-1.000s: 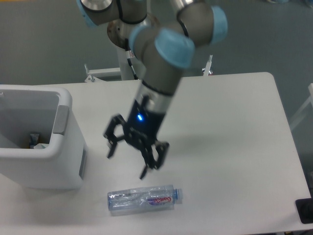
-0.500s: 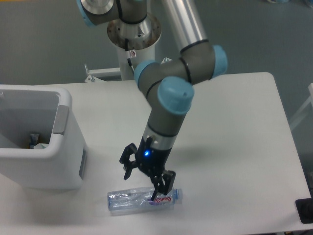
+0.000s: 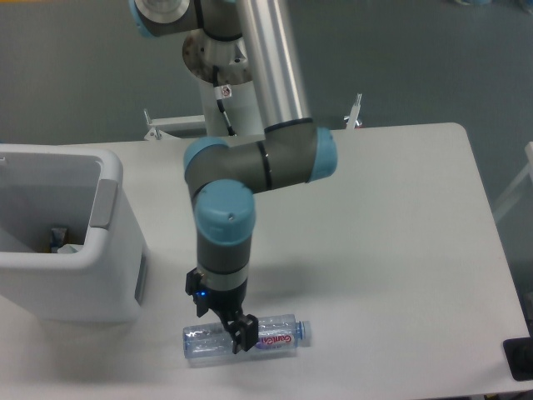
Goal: Place the trash in the trash can
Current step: 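Move the open gripper to the water bottle and lower onto it, then close the gripper around the middle of the water bottle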
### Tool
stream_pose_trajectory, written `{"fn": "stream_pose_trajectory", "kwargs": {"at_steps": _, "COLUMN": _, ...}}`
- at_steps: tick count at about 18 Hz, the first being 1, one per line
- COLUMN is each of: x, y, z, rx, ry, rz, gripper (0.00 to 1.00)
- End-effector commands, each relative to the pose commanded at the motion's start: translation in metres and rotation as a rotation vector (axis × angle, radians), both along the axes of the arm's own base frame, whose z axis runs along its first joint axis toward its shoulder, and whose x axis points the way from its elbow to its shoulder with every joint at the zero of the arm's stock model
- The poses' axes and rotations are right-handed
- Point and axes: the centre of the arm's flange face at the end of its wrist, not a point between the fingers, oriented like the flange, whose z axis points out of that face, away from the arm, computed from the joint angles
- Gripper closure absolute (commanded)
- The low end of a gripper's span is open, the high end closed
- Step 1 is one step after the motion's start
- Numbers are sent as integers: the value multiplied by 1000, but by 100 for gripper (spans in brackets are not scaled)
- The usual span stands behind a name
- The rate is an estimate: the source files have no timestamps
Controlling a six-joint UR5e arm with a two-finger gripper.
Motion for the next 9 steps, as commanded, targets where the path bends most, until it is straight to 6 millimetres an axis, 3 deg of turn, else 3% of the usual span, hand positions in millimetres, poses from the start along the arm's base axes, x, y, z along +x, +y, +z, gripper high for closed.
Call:
{"fn": "stream_pose_trajectory", "kwargs": {"at_steps": 5, "x": 5, "y": 11, "z": -35, "rx": -32, "ry": -8, "rz": -44, "gripper": 0}}
{"fn": "stream_pose_trajectory", "kwargs": {"at_steps": 9, "x": -1, "y": 23, "z": -46, "rx": -42, "ry": 3, "rz": -46, "gripper": 0}}
